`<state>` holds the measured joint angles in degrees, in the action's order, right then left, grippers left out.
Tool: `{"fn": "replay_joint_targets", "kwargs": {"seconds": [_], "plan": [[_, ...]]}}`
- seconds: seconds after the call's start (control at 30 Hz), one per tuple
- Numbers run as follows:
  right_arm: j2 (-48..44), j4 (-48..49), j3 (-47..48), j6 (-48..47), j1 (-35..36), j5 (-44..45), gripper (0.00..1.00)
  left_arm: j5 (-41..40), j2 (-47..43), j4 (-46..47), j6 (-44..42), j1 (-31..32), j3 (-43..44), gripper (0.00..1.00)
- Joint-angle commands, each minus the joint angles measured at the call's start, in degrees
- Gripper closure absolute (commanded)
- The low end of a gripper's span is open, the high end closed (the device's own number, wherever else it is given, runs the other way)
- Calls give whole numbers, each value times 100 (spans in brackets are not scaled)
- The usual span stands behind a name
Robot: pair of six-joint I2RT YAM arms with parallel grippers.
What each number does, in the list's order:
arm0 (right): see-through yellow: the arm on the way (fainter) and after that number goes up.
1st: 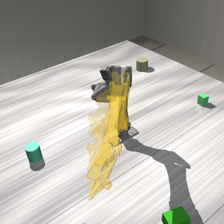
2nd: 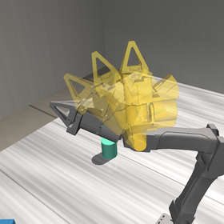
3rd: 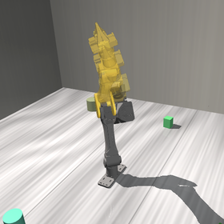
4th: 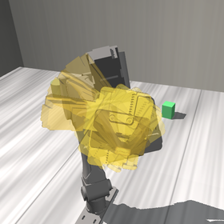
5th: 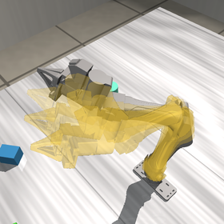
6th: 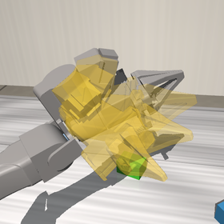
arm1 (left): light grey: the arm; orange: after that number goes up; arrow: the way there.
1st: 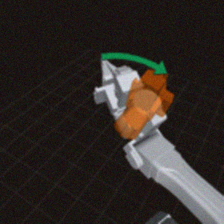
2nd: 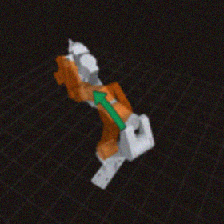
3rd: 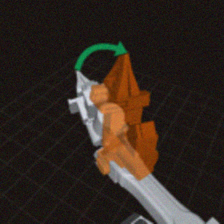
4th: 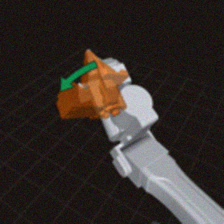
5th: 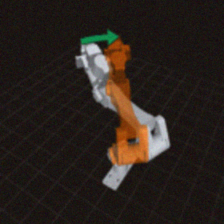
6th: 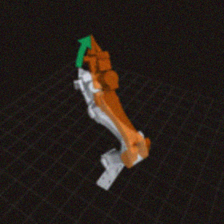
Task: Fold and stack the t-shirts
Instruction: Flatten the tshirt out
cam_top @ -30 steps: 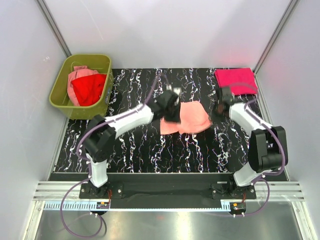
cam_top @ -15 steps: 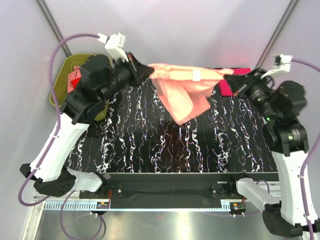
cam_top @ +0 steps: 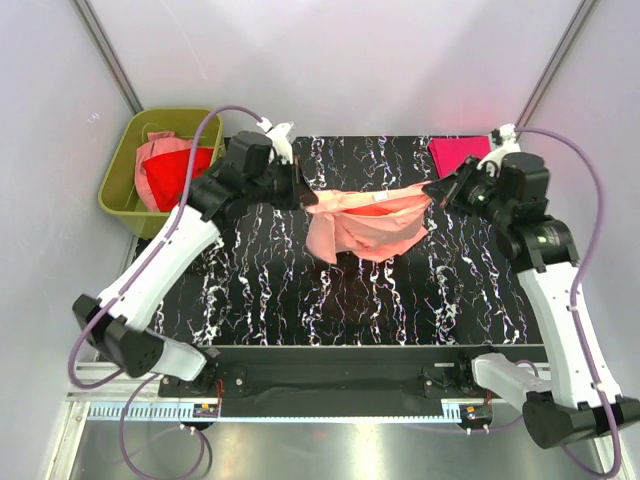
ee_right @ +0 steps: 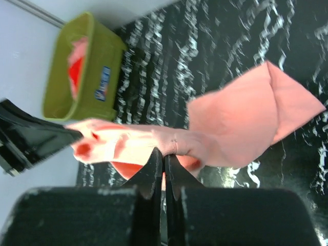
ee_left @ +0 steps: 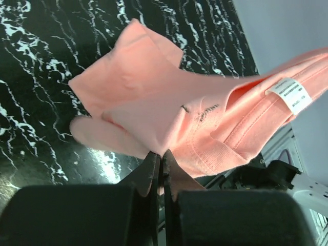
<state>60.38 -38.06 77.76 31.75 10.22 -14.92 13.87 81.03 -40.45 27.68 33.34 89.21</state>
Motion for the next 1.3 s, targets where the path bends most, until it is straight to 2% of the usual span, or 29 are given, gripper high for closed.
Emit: {"fn": "replay_joint_targets", "kwargs": {"seconds": [0.0, 0.07, 0.13, 0.17, 0.2, 0.23, 0.33, 0.43, 0.57, 0.67, 0.9, 1.27], "plan": [[579, 369, -681, -37, -11, 226, 100, 477, 798, 231, -342, -442, -27, 95], [1123, 799, -963, -142, -11, 217, 100, 389, 1492, 47, -518, -556, 262, 90], [1623, 906, -877, -387, -20, 348, 100, 319, 2001, 54, -658, -601, 430, 80], [2139, 845, -746, -484, -20, 645, 100, 240, 2108, 115, -667, -618, 509, 73], [2388, 705, -431, -564, -20, 752, 100, 56, 2196, 125, -668, -627, 553, 59], [2600, 678, -289, -651, -11, 858, 100, -93, 2276, 107, -650, -627, 580, 54], [3416, 546, 160, -644, -29, 789, 99, -621, 1919, 316, -754, -549, 256, 42], [3664, 616, 258, -495, -29, 727, 97, -1210, 1363, 564, -992, -154, -473, 33], [3867, 555, 380, -424, -37, 1209, 97, -1036, 1099, 852, -984, 303, -1324, 34], [4025, 458, 460, -397, -37, 1228, 97, -1052, 1011, 1178, -1159, 645, -1791, 35], [3850, 581, 144, -388, -37, 1219, 98, -1763, 1694, 1162, -1300, 1130, -1635, 39], [3612, 713, -15, -477, -37, 1000, 97, -2283, 2241, 1188, -1309, 1596, -1705, 45]]}}
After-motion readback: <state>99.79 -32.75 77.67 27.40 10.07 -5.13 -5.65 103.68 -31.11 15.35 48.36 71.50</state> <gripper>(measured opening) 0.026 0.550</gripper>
